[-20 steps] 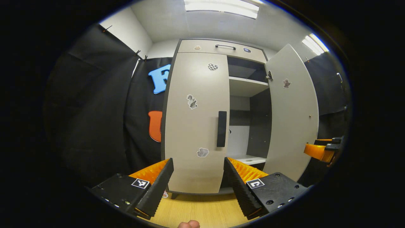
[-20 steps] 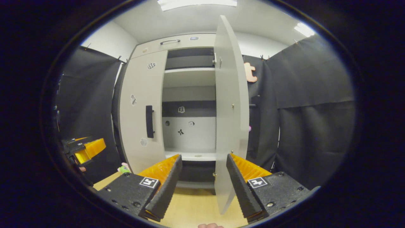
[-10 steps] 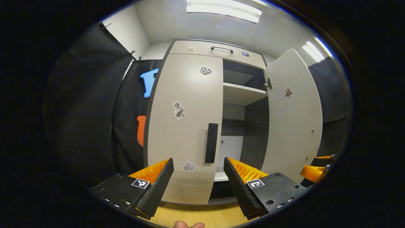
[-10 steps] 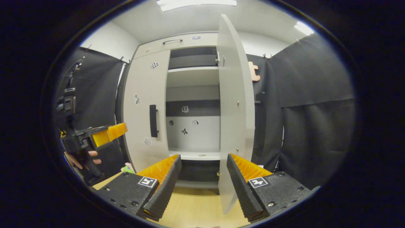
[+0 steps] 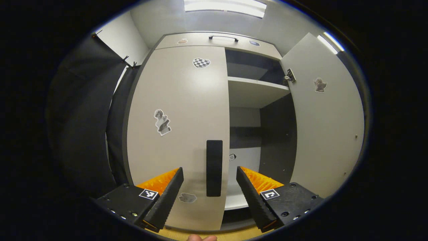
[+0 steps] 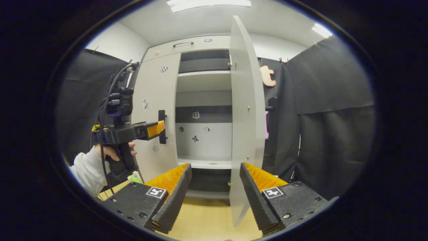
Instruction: Open the right door of the double-door shoe cabinet with the right hand, and open the left door with the left hand.
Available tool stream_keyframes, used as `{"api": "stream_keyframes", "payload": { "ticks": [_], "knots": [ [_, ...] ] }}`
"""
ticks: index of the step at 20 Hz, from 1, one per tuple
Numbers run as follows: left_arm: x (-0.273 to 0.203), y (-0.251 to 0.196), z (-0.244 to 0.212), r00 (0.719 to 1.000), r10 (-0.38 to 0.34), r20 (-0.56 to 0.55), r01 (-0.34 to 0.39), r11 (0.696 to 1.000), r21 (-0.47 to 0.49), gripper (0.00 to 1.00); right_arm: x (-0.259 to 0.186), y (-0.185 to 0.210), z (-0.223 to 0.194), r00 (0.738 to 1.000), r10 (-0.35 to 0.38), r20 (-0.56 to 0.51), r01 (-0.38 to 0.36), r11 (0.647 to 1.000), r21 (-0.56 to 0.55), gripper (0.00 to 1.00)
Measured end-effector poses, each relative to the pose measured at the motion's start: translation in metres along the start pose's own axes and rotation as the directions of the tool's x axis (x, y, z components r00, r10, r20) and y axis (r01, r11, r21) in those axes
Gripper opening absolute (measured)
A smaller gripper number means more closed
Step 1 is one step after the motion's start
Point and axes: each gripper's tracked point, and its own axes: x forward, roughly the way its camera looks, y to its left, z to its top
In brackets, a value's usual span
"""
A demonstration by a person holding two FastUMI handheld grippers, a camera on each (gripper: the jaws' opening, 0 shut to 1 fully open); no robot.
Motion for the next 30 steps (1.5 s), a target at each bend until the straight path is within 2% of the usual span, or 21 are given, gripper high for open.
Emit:
{"api": "stream_keyframes", "payload": {
  "ticks": [6, 11, 27, 28, 30],
  "knots": [
    [0.034, -0.006, -0.021, 0.999, -0.003, -0.054, 0.003, 1.0, 0.011, 0.95, 0.006, -0.006, -0.001, 1.0, 0.01, -0.001, -0.01, 0.999, 0.049, 0.9],
    [0.045, -0.01, -0.025, 0.998, -0.004, -0.063, 0.005, 1.0, 0.022, 0.95, 0.016, -0.002, -0.002, 1.0, 0.024, -0.001, -0.024, 0.999, 0.044, 0.89],
    [0.05, -0.006, -0.024, 0.997, 0.027, -0.069, -0.026, 1.0, 0.015, 0.94, 0.02, 0.001, -0.009, 0.999, 0.035, -0.027, -0.034, 0.998, 0.06, 0.89],
    [0.05, -0.004, -0.024, 0.997, 0.034, -0.069, -0.033, 0.999, 0.01, 0.93, 0.019, 0.001, -0.009, 0.999, 0.035, -0.028, -0.033, 0.998, 0.058, 0.89],
    [0.05, 0.003, -0.024, 0.996, 0.055, -0.076, -0.055, 0.998, 0.002, 0.84, 0.019, 0.0, -0.009, 0.999, 0.034, -0.028, -0.032, 0.998, 0.058, 0.89]
  ]
}}
